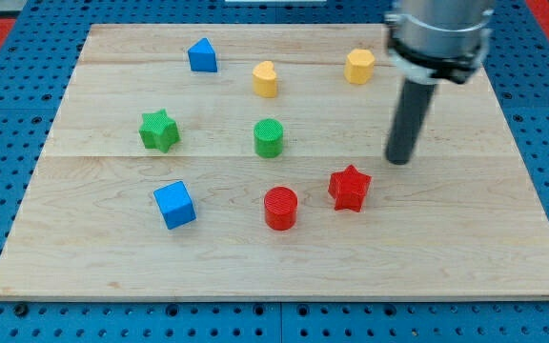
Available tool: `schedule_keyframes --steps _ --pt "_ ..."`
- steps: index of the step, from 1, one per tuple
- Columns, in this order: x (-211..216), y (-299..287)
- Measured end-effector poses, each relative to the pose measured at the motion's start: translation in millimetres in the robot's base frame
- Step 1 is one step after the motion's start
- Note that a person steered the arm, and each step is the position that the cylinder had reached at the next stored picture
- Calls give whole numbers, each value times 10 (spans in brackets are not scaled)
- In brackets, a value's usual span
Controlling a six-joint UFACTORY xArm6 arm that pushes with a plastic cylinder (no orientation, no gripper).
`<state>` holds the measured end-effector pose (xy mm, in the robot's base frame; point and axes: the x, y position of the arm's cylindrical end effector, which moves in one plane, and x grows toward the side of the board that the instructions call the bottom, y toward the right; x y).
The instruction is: Push the red star right above the red circle
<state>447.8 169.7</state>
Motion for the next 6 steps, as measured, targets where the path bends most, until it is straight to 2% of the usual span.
schedule_keyframes --steps 1,2,3,4,5,6 --pt "393 288" --pt "924 -74" --pt "368 -703" --pt "157 -1093" --pt "670 -534" --pt "1087 -740"
